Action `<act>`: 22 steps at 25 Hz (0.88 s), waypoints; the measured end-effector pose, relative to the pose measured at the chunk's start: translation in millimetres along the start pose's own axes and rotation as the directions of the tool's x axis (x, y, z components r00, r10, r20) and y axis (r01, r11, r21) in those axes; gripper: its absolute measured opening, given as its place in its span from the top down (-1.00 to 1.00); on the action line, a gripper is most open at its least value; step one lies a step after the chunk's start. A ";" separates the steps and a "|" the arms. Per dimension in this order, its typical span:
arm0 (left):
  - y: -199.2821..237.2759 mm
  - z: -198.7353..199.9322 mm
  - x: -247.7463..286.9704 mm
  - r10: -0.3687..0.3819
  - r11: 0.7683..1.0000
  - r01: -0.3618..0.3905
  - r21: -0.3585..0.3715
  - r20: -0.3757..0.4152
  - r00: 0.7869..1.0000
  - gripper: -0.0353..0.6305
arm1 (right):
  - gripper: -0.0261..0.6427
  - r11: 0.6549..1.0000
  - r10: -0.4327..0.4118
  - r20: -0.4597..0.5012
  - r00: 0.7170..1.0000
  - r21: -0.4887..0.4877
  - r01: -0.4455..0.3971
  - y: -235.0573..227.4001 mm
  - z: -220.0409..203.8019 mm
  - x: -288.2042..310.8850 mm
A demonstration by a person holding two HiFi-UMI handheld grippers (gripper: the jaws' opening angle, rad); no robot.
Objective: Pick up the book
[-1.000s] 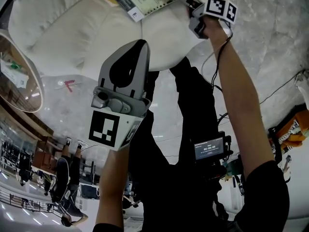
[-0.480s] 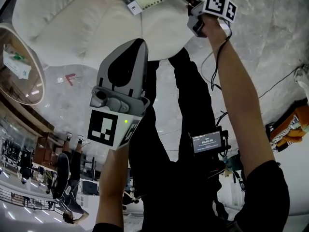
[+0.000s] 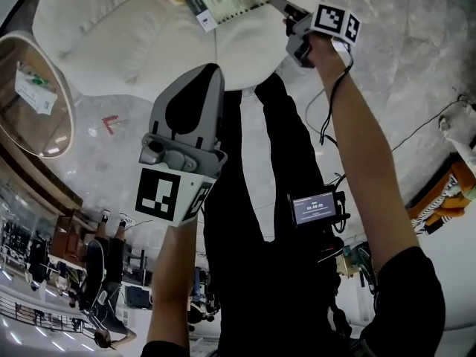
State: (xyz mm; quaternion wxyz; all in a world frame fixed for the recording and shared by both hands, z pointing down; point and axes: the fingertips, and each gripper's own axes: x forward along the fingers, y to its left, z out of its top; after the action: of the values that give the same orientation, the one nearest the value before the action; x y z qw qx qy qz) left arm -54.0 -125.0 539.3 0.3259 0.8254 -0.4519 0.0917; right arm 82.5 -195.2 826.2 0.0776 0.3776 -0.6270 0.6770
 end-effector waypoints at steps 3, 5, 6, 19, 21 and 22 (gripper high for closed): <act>-17.7 13.2 -9.0 -0.002 1.000 0.002 0.006 0.009 1.000 0.85 | 0.44 1.000 0.022 0.021 1.000 0.007 -0.022 19.5 4.7 -26.2; -27.2 21.8 -14.8 -0.002 1.000 0.002 0.007 0.014 1.000 0.85 | 0.44 0.999 0.039 0.033 0.999 0.012 -0.039 34.6 7.9 -42.7; -31.6 26.3 -18.0 -0.002 1.000 0.002 0.009 0.016 1.000 0.85 | 0.44 0.999 0.049 0.038 0.998 0.015 -0.050 43.2 9.2 -50.7; -68.4 84.3 -69.4 0.003 1.000 -0.005 0.029 0.083 0.997 0.85 | 0.44 0.982 0.190 0.058 0.980 -0.023 -0.189 162.1 0.3 -135.5; -73.2 90.6 -72.7 -0.003 0.999 0.000 0.034 0.091 0.996 0.85 | 0.44 0.982 0.188 0.067 0.980 0.007 -0.189 171.8 -1.4 -144.9; -74.7 93.1 -74.3 -0.004 0.999 0.000 0.034 0.094 0.996 0.85 | 0.44 0.980 0.195 0.073 0.978 0.020 -0.197 177.7 -1.6 -148.9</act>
State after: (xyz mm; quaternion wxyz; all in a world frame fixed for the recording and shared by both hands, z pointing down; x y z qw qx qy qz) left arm -49.9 -103.4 400.5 0.2901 0.8347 -0.4642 0.0601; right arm 83.6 -174.8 595.3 -0.0168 0.3387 -0.6543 0.6759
